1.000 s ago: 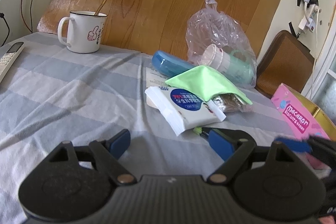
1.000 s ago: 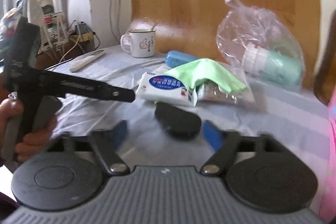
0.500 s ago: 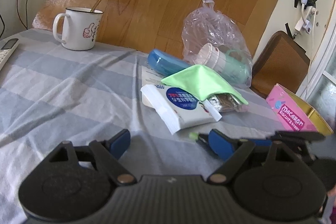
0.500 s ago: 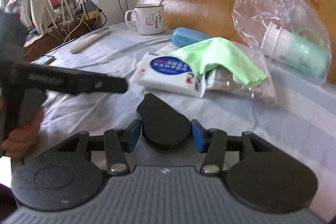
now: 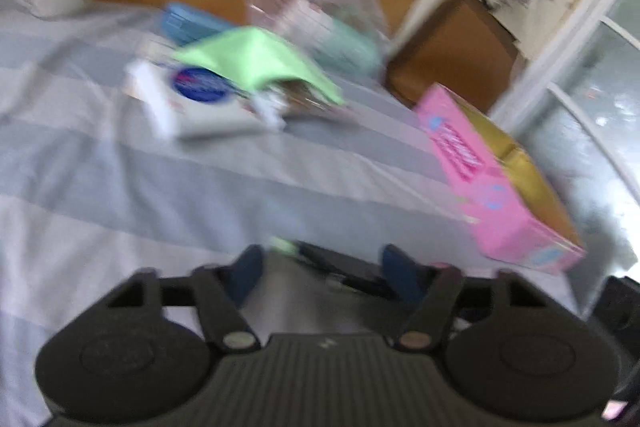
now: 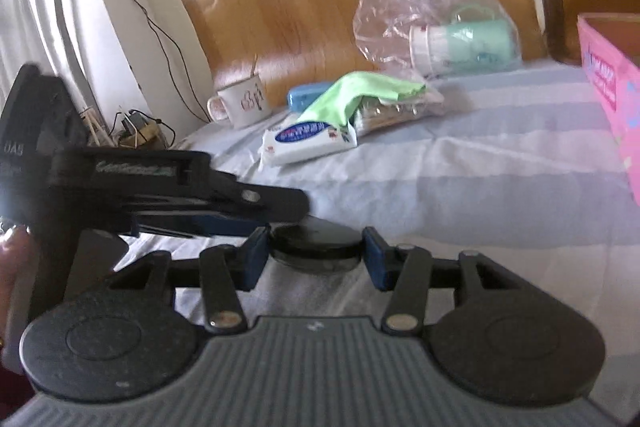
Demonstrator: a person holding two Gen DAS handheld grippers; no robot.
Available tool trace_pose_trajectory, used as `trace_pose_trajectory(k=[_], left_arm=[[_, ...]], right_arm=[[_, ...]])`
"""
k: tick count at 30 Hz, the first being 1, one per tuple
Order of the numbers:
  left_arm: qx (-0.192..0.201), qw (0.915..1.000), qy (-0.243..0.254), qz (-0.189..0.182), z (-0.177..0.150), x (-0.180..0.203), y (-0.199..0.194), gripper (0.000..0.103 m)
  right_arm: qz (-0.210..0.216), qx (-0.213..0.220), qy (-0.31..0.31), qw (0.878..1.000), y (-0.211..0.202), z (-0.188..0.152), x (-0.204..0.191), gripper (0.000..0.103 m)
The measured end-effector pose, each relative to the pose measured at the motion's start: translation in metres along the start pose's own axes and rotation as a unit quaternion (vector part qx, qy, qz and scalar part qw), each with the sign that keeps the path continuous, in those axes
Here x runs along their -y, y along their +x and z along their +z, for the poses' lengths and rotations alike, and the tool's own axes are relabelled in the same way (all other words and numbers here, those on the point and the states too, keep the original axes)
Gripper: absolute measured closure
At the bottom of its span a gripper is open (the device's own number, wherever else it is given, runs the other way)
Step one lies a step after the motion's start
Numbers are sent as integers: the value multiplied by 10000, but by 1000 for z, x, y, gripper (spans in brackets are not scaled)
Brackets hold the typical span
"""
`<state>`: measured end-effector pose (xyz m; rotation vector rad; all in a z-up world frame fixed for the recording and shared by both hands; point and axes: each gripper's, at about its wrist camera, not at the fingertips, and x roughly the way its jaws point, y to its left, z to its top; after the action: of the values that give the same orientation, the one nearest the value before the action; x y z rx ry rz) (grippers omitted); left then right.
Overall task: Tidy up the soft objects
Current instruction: 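Carry the black oval item into the pink tin box and release it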
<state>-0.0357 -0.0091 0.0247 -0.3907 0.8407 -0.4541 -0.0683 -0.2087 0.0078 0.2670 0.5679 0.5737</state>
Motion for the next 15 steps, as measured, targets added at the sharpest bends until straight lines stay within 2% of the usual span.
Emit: trace_pose_trajectory(k=[3,4,6,10,15], left_arm=[[158,9993,269,212,1,22,4,54],[206,9992,286,188,2,27,4,59],[228,9995,201,-116,9,36,3,64],[330,9971,553,-408,28,79,10,64],[321,9889,1238,-762,51,150,38,64]], right_arm=[[-192,210,-116,9995,-5,1,1,50],[-225,307,-103,9992,-9,2,3,50],[-390,570,-168,9975,-19,5,8,50],[-803,1153,-323,9896,-44,18,19,50],[-1569,1751,-473,9708,-78,34,48,50]])
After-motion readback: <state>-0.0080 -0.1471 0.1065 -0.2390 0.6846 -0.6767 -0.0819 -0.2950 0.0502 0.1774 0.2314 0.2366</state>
